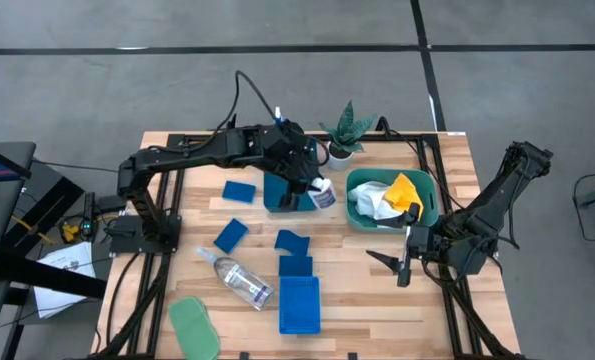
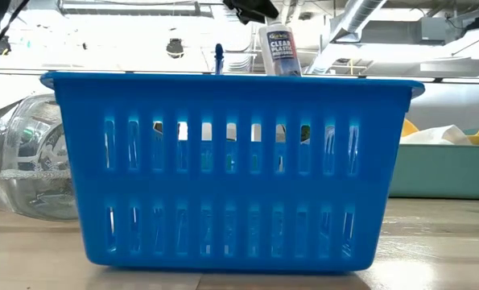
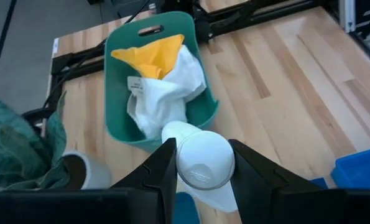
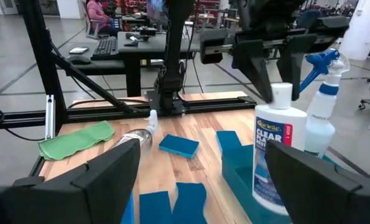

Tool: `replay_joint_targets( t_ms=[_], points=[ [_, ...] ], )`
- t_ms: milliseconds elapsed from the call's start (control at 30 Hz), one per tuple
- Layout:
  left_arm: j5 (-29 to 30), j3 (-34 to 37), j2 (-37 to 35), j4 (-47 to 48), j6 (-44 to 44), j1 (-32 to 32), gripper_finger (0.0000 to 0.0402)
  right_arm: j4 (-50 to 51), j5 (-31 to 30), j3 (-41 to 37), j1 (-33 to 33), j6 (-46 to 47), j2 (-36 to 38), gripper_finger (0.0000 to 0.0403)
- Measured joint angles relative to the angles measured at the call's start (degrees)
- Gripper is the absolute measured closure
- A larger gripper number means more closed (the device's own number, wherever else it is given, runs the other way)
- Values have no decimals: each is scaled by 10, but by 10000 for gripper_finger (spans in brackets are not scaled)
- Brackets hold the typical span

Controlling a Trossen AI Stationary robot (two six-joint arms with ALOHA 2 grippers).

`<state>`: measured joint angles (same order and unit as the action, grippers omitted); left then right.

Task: Pick & Place Kitchen Items
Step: Put the white plastic restorer bottle into the blue bin

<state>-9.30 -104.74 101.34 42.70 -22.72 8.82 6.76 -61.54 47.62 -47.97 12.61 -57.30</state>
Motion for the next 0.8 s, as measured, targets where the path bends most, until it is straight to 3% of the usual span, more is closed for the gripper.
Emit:
replay_joint_targets(
  t_ms=[800],
  points=[
    [3, -14, 12, 35, -6, 25, 292, 1, 1, 8, 0, -27, 0, 67]
  ],
)
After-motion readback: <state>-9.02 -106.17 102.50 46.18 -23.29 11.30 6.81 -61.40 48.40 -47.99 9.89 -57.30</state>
